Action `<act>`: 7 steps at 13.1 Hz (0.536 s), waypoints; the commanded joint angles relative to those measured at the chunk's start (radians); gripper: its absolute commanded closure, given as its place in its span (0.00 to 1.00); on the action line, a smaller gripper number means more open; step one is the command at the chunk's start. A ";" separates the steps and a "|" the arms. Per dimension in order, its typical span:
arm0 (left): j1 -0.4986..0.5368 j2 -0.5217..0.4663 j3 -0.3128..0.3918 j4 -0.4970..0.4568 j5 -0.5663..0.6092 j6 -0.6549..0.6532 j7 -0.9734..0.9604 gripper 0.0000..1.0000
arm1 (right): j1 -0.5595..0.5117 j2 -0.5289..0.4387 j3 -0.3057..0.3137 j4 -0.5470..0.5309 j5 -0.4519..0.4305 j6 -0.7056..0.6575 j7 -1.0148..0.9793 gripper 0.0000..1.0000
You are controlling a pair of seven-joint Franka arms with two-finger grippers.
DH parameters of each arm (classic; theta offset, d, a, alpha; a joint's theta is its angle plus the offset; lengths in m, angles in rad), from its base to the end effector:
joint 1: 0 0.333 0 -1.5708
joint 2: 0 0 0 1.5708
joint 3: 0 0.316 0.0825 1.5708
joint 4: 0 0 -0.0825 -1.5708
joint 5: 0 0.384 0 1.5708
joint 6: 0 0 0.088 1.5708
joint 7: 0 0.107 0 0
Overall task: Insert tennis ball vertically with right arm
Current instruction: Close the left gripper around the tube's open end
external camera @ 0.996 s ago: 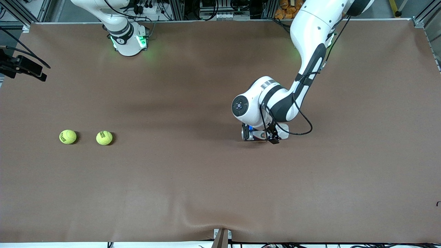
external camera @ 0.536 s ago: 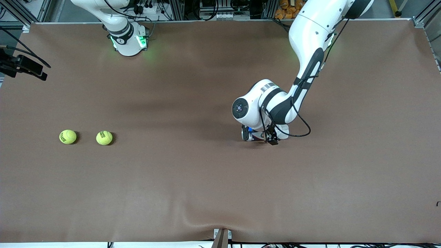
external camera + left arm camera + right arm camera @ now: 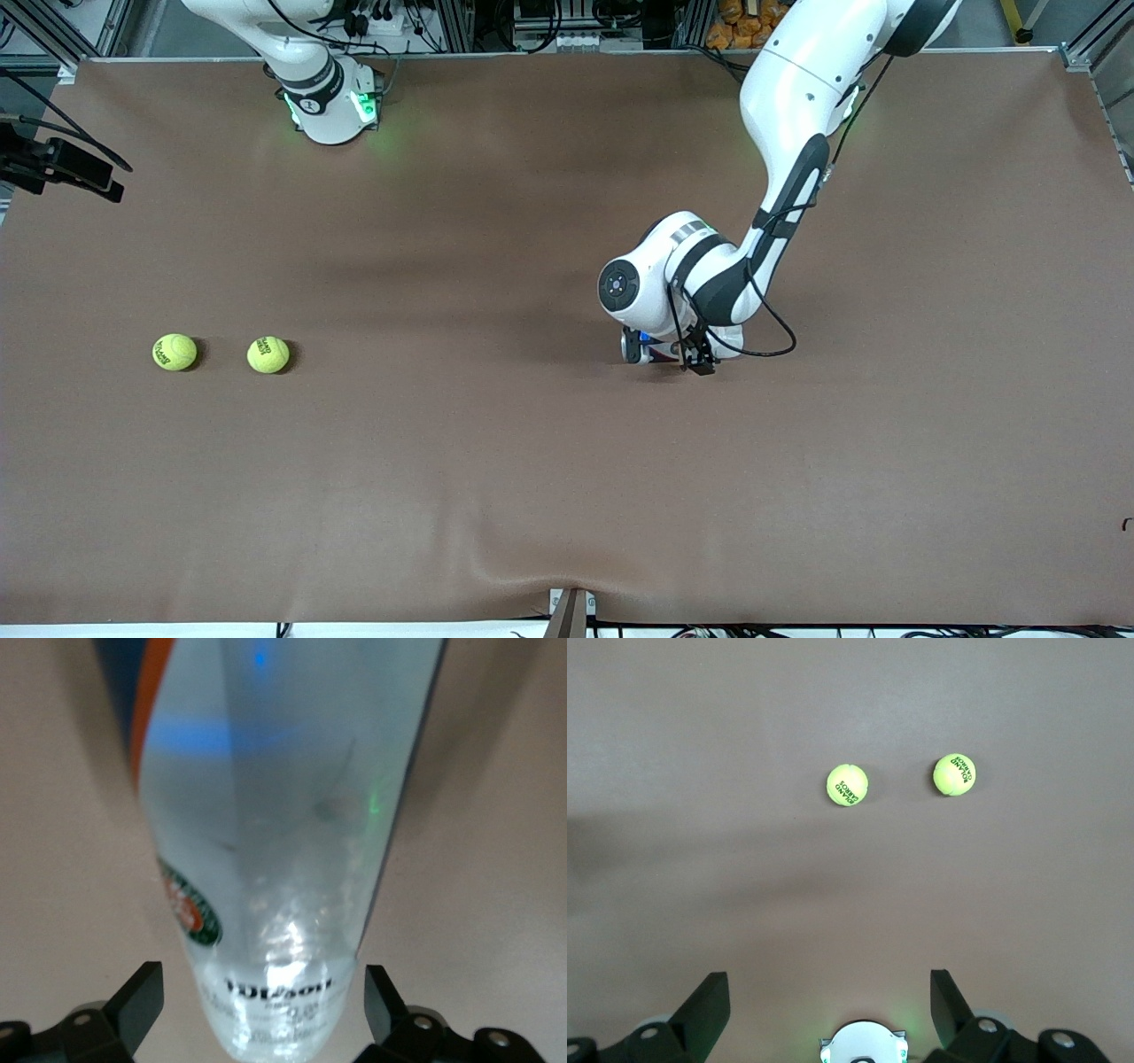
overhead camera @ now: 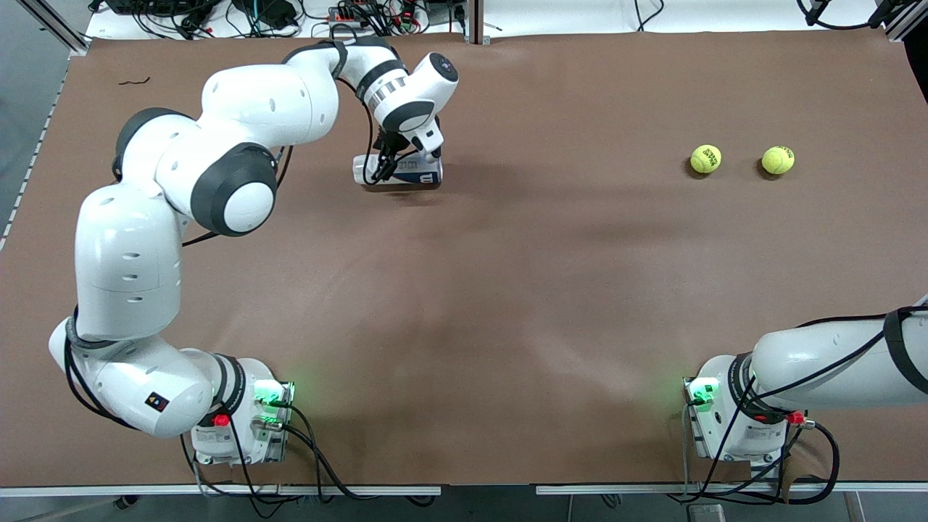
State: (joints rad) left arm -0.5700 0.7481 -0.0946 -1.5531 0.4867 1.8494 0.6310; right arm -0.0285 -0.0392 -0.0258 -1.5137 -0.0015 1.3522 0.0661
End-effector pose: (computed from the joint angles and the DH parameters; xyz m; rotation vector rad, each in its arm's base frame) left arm 0.5422 -0.3691 0.1853 -1.9584 1.8755 0.5978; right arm 0.5178 -0.0286 0.6541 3.1288 -0.1888 -0.1919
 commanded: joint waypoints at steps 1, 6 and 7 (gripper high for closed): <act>0.001 0.022 0.003 0.011 0.018 0.016 0.000 0.00 | -0.025 0.002 0.012 0.016 0.015 -0.015 -0.011 0.00; 0.016 0.040 0.004 0.010 0.021 0.040 0.001 0.00 | -0.024 0.004 0.012 0.016 0.017 -0.015 -0.011 0.00; 0.015 0.045 0.004 0.010 0.021 0.040 0.001 0.00 | -0.024 0.002 0.012 0.016 0.017 -0.015 -0.011 0.00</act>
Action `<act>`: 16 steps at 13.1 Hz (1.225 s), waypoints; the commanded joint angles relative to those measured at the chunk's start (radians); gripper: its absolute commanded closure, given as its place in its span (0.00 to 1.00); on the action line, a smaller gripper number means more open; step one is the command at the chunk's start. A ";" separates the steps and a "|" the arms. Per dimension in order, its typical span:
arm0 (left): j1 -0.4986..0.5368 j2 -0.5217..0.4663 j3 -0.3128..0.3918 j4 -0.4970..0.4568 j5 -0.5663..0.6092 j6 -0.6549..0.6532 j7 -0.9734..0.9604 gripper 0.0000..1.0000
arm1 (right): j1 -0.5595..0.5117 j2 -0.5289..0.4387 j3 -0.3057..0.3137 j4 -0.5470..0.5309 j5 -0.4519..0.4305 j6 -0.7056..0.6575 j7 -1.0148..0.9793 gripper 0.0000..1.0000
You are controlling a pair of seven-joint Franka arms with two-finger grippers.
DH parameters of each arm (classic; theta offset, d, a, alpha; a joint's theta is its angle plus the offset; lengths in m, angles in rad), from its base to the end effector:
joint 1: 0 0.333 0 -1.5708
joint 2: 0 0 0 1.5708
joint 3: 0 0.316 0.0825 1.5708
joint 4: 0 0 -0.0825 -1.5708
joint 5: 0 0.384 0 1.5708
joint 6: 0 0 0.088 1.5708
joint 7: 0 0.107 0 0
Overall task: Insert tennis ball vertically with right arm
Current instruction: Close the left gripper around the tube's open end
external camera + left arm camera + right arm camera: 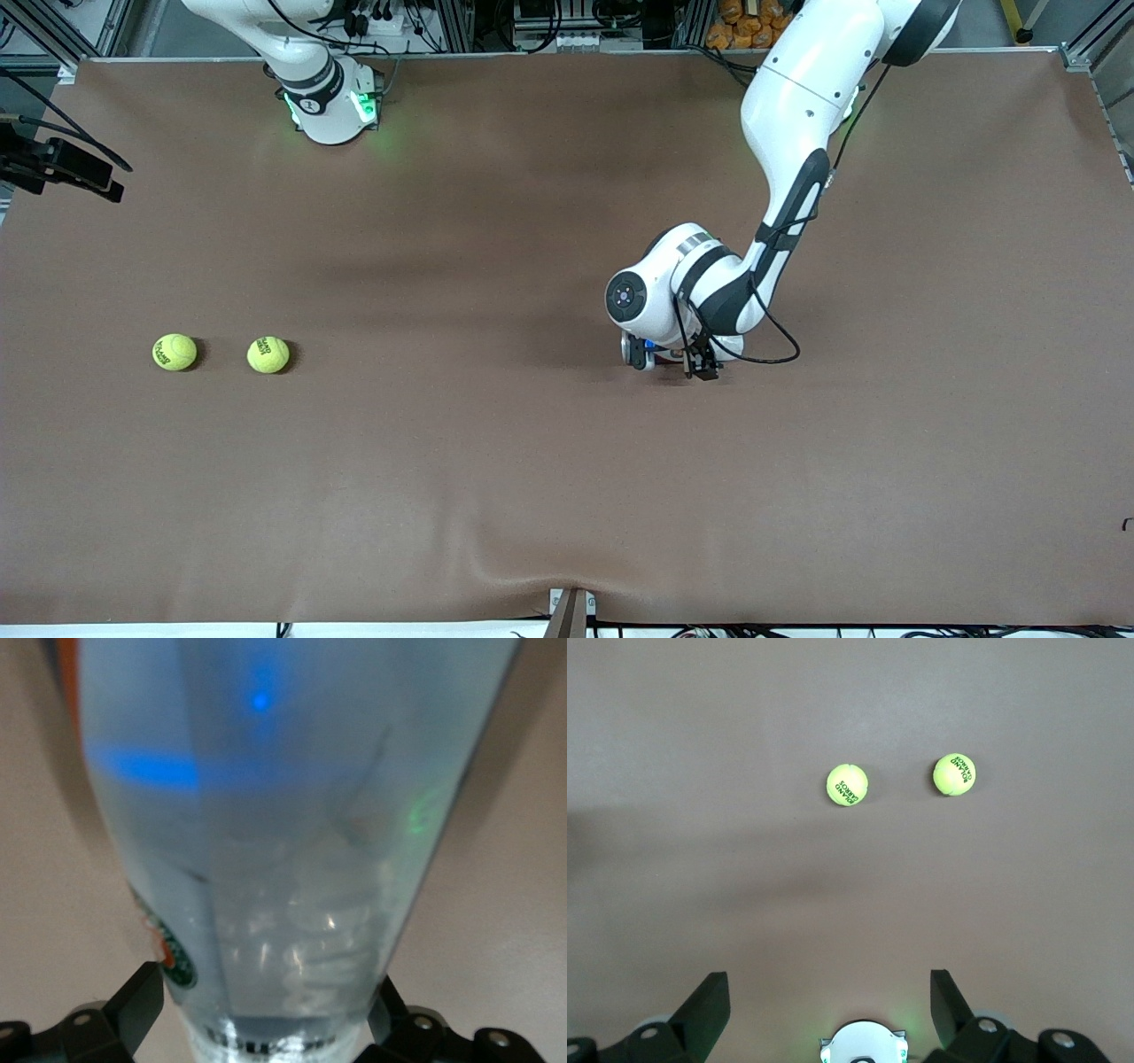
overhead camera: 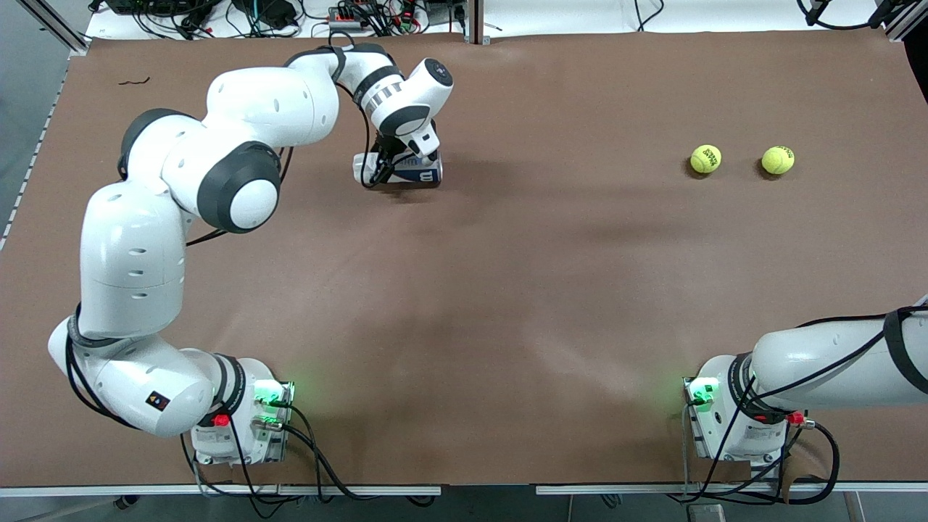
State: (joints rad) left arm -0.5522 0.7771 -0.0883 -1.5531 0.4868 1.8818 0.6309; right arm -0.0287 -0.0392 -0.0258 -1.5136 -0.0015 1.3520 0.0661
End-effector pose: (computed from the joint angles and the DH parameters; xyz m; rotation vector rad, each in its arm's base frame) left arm 0.5492 -0.3577 0.1671 -1.9763 1.8708 0.6012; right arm 0.5178 -0.0287 0.6541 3.1288 -0.1891 -0.1921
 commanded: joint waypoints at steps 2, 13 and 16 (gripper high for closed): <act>-0.002 0.021 -0.002 0.008 0.032 0.008 0.001 0.00 | -0.023 0.002 0.014 0.016 0.017 -0.014 -0.011 0.00; -0.006 0.036 -0.004 0.013 0.049 0.017 0.001 0.27 | -0.025 0.002 0.012 0.016 0.017 -0.016 -0.012 0.00; -0.008 0.033 -0.005 0.018 0.047 0.017 0.001 0.27 | -0.026 0.004 0.012 0.016 0.015 -0.016 -0.003 0.00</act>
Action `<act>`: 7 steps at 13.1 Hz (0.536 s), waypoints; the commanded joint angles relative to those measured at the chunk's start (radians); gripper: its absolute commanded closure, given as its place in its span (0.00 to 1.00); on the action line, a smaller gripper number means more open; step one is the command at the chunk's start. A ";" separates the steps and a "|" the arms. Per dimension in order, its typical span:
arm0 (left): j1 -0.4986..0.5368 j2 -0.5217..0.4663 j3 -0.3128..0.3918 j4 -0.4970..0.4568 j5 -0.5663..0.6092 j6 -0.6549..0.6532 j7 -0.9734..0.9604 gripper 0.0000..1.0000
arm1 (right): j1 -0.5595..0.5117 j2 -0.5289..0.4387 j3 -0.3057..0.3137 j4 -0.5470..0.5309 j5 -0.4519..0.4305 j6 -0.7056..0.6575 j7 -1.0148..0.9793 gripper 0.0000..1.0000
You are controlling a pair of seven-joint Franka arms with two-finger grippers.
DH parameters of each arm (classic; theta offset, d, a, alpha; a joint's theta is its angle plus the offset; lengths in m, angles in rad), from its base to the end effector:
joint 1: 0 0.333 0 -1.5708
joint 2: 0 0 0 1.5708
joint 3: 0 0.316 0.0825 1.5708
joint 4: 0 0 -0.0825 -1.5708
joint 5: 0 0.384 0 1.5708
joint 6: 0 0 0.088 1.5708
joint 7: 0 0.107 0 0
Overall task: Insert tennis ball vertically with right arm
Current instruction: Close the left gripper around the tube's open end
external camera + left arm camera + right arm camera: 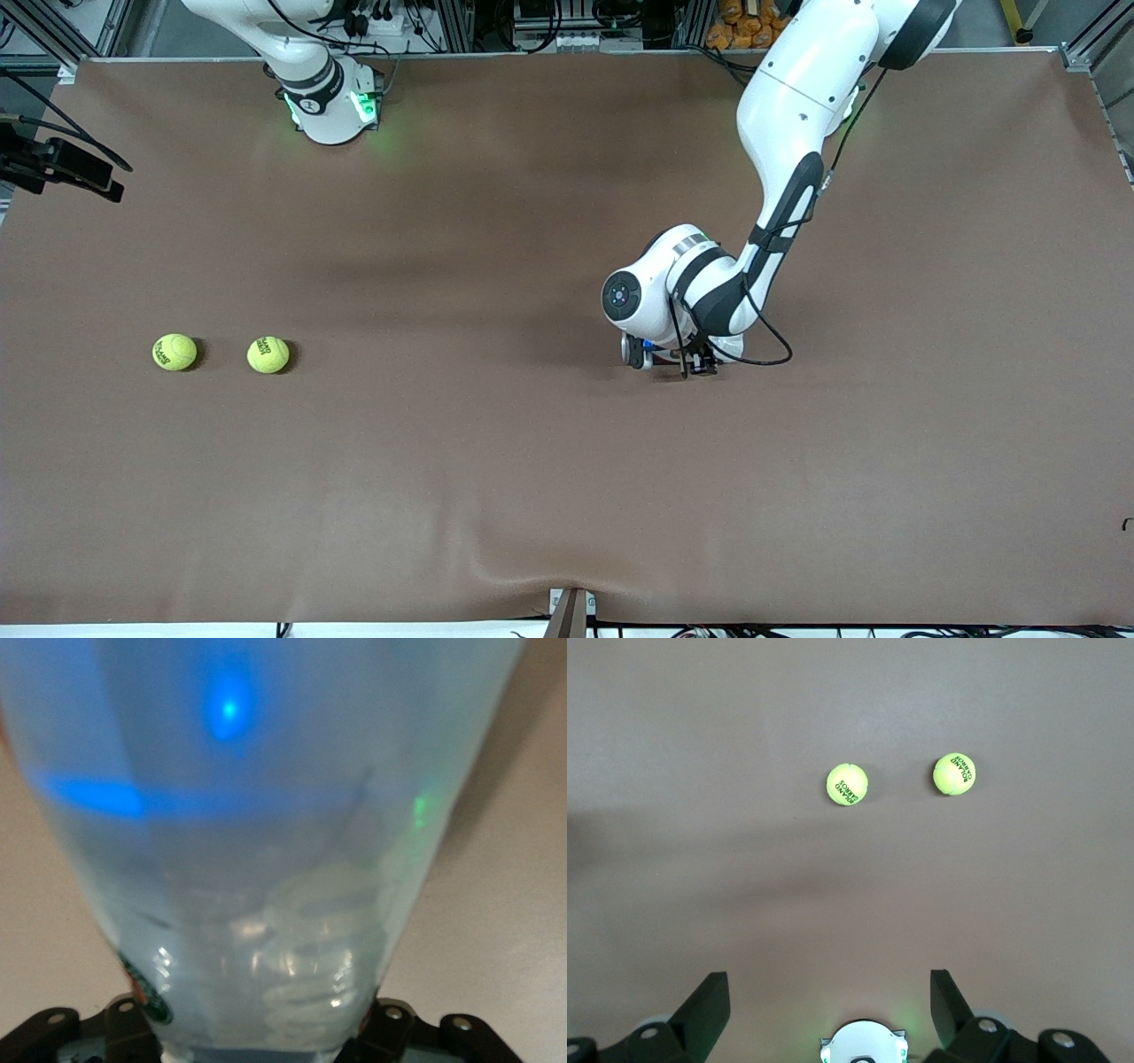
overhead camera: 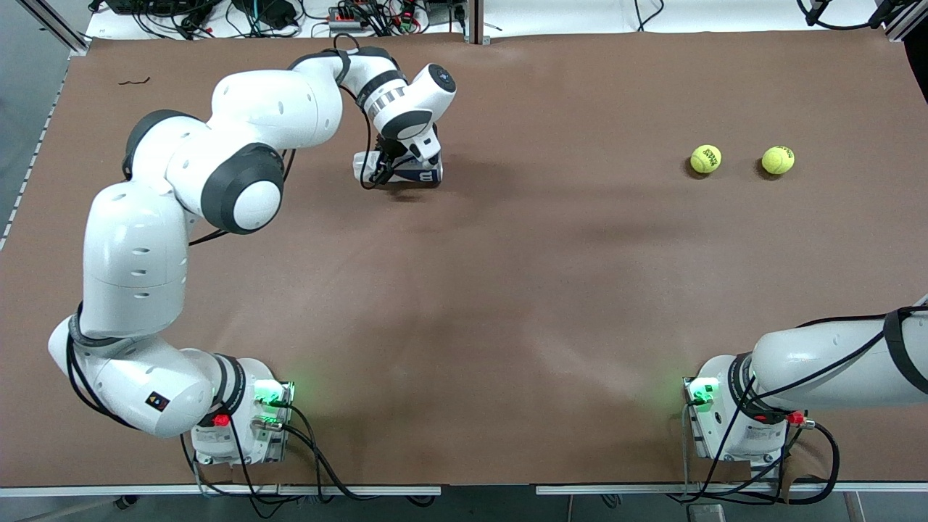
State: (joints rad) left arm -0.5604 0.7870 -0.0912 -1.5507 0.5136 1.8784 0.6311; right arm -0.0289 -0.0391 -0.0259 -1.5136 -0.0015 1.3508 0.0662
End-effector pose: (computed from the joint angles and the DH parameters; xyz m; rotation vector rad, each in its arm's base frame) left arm 0.5459 -0.3617 0.1620 -1.9345 1.8802 0.6065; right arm 0.5177 -0.0289 0.6540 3.1287 -0.1898 -0.1941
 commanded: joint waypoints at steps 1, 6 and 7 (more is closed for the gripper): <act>0.001 0.021 -0.004 0.015 0.020 0.021 0.001 0.26 | -0.026 0.005 0.012 0.016 0.015 -0.013 -0.003 0.00; 0.002 0.018 -0.009 0.021 0.006 0.021 -0.002 0.26 | -0.017 0.061 0.015 0.016 0.003 -0.003 -0.009 0.00; 0.002 0.018 -0.009 0.021 0.003 0.021 -0.002 0.26 | -0.019 0.064 0.015 0.018 0.005 0.008 -0.009 0.00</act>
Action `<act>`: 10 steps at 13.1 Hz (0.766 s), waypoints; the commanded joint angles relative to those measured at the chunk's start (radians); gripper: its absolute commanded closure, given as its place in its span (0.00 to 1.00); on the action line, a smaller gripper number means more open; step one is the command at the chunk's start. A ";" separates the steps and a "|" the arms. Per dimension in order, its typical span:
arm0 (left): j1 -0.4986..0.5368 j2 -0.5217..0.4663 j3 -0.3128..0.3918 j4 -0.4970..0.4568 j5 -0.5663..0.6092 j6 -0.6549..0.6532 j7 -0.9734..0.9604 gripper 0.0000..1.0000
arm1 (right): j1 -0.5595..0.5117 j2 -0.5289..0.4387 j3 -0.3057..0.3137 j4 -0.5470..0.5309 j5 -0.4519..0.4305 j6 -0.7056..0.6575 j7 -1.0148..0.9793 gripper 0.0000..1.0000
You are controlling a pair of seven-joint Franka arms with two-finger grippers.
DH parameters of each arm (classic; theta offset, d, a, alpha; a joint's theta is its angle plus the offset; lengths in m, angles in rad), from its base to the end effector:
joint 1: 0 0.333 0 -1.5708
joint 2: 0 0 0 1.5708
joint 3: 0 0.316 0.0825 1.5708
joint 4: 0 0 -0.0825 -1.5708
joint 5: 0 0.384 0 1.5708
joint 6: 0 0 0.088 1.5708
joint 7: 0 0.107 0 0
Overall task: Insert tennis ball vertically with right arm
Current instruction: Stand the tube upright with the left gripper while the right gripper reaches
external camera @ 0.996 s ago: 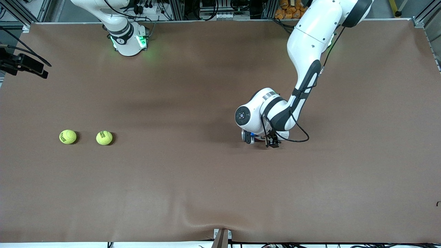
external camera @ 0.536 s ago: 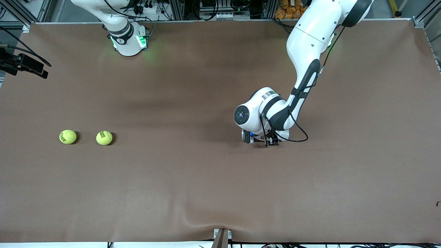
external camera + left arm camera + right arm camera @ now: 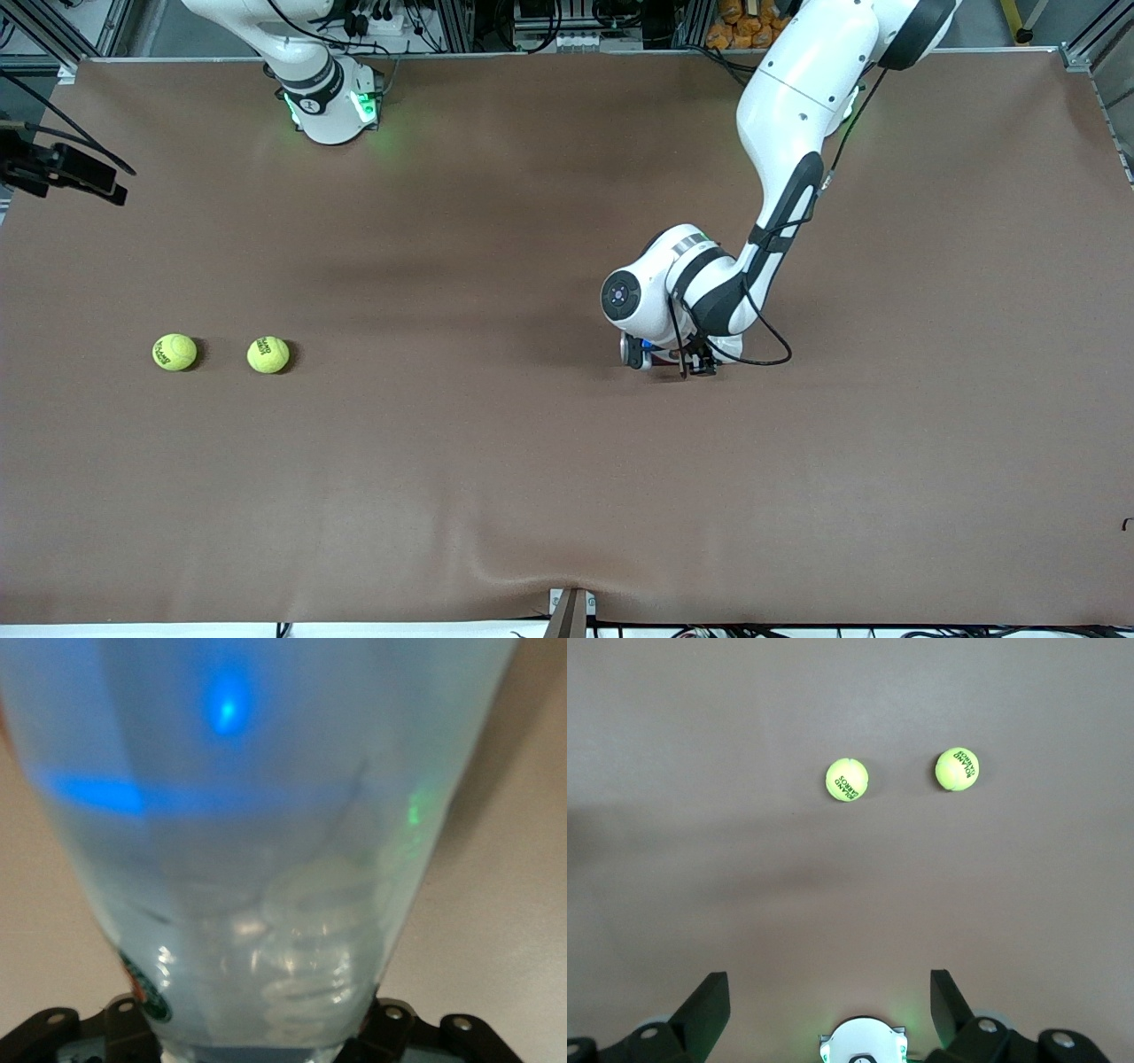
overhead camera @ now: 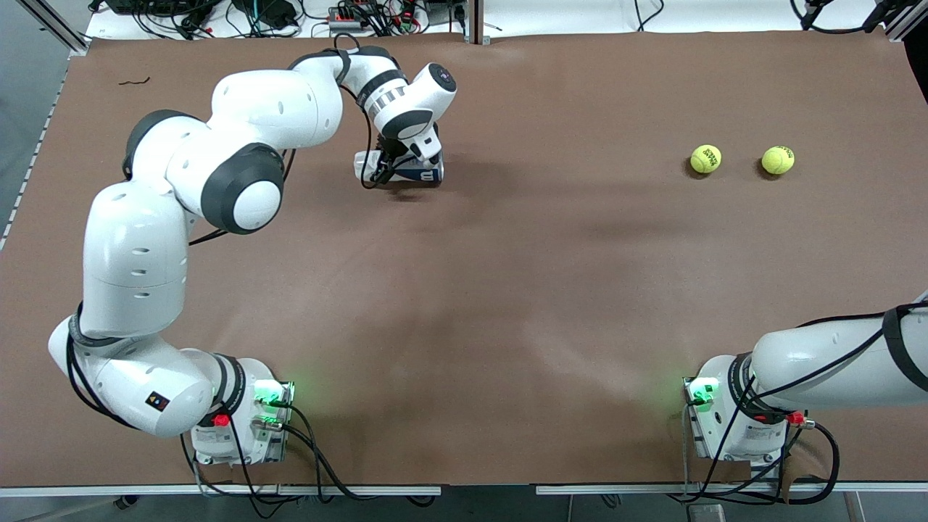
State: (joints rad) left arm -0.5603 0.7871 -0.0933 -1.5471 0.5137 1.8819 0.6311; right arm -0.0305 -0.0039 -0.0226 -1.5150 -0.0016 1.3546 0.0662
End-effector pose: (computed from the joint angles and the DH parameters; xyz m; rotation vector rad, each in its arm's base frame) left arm 0.5465 -0.3637 0.1634 -1.9357 1.8838 0.5966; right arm 0.5291 -0.0283 0.6352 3.1239 -0.1869 -0.2454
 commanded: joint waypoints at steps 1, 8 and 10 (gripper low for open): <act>0.002 0.020 -0.008 0.021 0.000 0.017 -0.004 0.26 | -0.016 0.028 0.012 0.024 0.005 0.014 -0.006 0.00; 0.005 0.007 -0.033 0.047 -0.001 0.019 -0.008 0.26 | -0.028 0.096 0.009 0.041 0.000 0.035 -0.017 0.00; 0.005 0.004 -0.043 0.071 -0.029 0.019 -0.007 0.26 | -0.028 0.100 0.009 0.039 0.006 0.060 -0.017 0.00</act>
State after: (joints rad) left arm -0.5594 0.7879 -0.1224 -1.5124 0.5083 1.9026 0.6266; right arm -0.0373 0.0835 -0.0261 -1.5027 -0.0024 1.4084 0.0653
